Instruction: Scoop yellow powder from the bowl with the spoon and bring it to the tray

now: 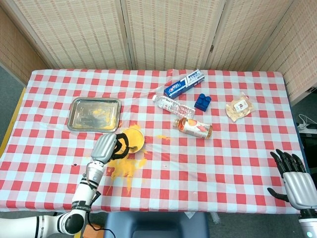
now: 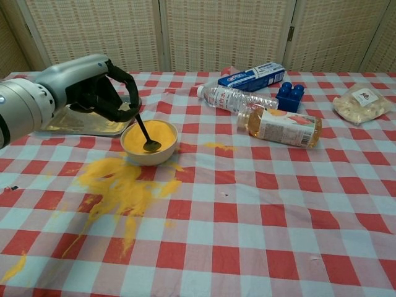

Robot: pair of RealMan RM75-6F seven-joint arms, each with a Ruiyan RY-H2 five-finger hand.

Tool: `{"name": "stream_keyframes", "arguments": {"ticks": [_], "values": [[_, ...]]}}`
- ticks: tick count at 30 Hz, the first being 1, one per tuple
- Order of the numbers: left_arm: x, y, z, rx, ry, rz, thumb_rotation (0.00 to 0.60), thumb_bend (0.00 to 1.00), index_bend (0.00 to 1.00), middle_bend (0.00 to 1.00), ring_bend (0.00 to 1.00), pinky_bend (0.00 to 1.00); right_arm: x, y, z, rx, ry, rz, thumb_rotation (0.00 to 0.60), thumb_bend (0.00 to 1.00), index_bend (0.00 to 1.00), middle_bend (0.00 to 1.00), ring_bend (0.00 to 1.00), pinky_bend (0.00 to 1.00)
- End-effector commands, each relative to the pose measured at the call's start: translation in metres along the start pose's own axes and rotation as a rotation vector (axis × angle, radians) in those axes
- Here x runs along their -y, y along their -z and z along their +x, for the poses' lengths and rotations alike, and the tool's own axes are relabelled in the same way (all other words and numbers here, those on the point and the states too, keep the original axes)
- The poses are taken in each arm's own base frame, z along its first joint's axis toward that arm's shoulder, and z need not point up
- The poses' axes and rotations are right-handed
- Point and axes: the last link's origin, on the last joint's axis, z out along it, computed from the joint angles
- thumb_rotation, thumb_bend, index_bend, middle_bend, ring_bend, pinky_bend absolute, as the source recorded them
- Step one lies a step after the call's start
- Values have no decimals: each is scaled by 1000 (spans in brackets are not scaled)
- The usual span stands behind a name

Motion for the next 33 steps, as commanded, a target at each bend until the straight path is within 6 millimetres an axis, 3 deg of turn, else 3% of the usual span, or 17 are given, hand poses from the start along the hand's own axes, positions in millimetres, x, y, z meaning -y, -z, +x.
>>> {"name": "stream_keyframes", "arguments": {"ticks": [1,16,33], "values": [[3,-4,0,0,-7,18,600,808,843,1000,1000,1000,0,0,0,-1,0,-1,600,66,0,0,0,0],[17,-19,7,-151,-106,12,600,810,844,1000,1000,1000,0,-1,0,1,4,-4,600,65,0,0,0,0],[1,11,-6,-63,-89,-40,600,808,844,1000,1000,1000,1,4,2,-10,-3,10,600,66,0,0,0,0]]}}
